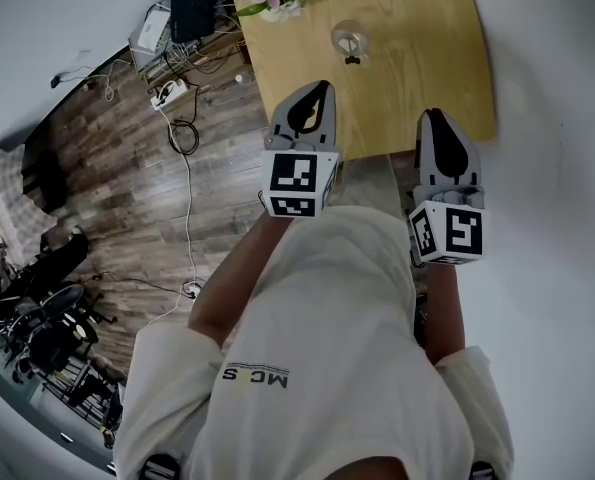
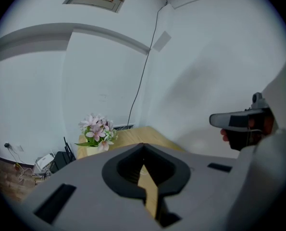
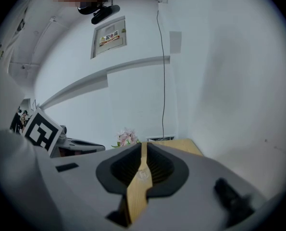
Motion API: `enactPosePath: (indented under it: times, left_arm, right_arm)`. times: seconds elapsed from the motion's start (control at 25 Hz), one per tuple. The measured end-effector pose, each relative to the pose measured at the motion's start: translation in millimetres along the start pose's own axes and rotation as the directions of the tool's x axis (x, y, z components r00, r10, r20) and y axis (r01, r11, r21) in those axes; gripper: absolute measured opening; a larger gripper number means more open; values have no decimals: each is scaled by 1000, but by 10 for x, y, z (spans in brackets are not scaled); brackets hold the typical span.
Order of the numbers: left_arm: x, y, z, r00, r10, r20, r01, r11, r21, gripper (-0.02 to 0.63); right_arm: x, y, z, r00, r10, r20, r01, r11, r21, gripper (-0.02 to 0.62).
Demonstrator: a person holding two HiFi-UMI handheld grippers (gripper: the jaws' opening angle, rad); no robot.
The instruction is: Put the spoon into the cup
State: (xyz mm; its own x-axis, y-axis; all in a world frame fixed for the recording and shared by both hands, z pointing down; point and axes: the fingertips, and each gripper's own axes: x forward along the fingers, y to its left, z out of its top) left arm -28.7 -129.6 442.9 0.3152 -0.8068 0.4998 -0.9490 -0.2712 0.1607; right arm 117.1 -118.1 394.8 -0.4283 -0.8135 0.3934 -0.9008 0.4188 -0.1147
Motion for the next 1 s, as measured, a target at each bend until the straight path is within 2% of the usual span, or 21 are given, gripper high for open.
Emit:
enactPosePath:
  times: [0.24,0.8,1.0]
  left_arm:
    - [-286,29,72,1000,-10,16,10,1000,7,12]
    - [-1120,42,585,987,-1,161,-5,999,36,12]
    - [-1376,86,626,982,1,187,-11,999,50,12]
  right_arm:
    - [-91,40,92,1000,5,27,-5,1000,-17,51]
    - [-330,305,338,995,67,80,-61,995,-80,51]
    - [-373,455,365,991,103,81,-96,991,-94,51]
